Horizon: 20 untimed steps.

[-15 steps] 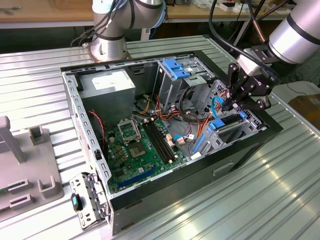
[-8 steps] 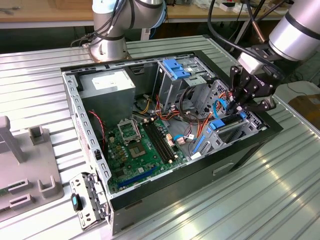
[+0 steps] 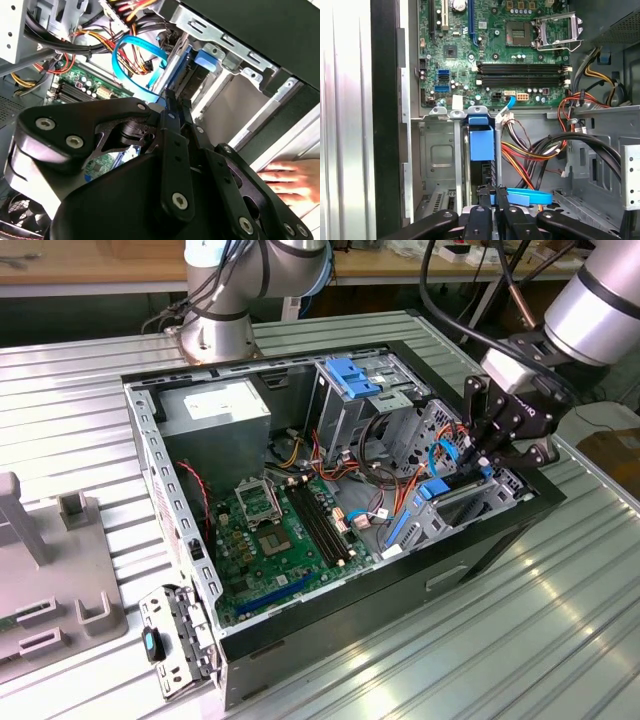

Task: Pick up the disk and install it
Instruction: 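Insert the first disk wire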

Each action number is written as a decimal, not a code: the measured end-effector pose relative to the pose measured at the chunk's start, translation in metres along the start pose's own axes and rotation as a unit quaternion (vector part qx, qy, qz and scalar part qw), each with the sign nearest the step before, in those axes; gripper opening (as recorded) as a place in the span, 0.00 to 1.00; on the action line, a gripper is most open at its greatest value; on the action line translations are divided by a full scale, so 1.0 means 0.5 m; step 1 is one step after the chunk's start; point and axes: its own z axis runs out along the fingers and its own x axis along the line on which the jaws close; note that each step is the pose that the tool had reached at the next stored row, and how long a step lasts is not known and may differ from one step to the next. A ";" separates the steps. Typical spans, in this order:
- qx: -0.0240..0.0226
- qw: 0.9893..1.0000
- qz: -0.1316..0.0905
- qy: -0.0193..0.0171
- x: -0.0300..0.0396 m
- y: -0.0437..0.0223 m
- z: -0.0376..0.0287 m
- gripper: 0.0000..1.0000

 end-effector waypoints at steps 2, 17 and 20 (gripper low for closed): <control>0.000 1.000 -0.005 0.000 0.000 0.001 0.001 0.16; -0.002 1.000 -0.022 0.000 -0.003 0.002 0.011 0.16; -0.002 1.000 -0.022 0.000 -0.003 0.001 0.015 0.16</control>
